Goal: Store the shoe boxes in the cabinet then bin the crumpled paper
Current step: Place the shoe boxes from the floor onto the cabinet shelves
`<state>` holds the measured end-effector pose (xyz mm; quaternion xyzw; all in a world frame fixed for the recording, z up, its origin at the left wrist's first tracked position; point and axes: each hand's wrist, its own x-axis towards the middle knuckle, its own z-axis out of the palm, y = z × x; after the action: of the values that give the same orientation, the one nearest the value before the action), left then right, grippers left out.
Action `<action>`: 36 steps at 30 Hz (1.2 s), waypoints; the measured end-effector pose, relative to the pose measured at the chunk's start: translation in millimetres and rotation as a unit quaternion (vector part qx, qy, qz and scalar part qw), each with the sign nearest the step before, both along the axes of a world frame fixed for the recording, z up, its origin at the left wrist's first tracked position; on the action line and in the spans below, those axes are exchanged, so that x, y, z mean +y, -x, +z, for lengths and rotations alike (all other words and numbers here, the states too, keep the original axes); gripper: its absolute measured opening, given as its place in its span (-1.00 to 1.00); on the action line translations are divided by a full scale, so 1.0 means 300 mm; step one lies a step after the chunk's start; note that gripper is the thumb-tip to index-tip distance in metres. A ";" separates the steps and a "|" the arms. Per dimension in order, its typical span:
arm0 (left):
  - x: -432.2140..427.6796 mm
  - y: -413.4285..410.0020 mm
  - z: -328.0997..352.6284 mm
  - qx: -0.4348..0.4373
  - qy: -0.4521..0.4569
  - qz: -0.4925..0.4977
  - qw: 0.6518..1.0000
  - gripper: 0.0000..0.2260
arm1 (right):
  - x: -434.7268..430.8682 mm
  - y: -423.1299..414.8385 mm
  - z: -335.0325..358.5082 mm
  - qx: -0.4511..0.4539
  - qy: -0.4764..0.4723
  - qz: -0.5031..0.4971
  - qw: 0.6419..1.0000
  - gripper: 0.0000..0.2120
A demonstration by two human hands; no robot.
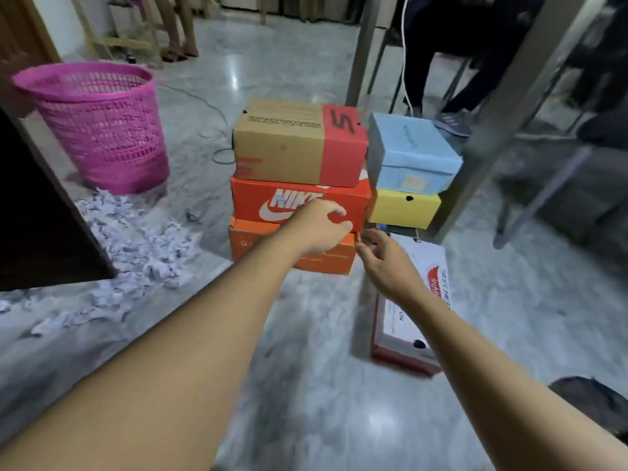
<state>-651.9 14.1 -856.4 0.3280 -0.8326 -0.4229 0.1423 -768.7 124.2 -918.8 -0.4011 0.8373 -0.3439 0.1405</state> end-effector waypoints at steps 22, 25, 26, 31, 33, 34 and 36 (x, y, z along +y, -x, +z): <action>0.351 0.314 -0.665 -0.094 -0.237 0.129 0.958 -0.43 | 0.429 0.325 -0.489 -0.253 -0.012 -0.319 0.913 -0.31; 0.316 0.262 -0.700 -0.116 -0.262 0.097 0.953 -0.39 | 0.452 0.304 -0.519 -0.354 0.049 -0.312 0.880 -0.48; 0.314 0.249 -0.712 -0.116 -0.281 0.074 0.950 -0.43 | 0.454 0.292 -0.525 -0.395 0.066 -0.290 0.869 -0.55; 0.328 0.220 -0.743 -0.079 -0.371 0.025 0.925 -0.54 | 0.462 0.252 -0.562 -0.508 0.134 -0.111 0.843 -0.57; 0.329 0.203 -0.749 -0.062 -0.385 0.029 0.920 -0.55 | 0.467 0.252 -0.565 -0.528 0.156 -0.073 0.832 -0.56; 0.331 0.192 -0.751 -0.053 -0.394 0.029 0.917 -0.57 | 0.468 0.254 -0.562 -0.529 0.153 -0.062 0.832 -0.54; 0.342 0.165 -0.743 -0.034 -0.398 0.041 0.916 -0.63 | 0.464 0.258 -0.559 -0.520 0.137 -0.036 0.842 -0.52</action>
<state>-701.3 116.6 -1079.5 0.4055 -0.5859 -0.7015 -0.0114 -846.0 263.4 -1086.4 -0.1481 0.5992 -0.6181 0.4868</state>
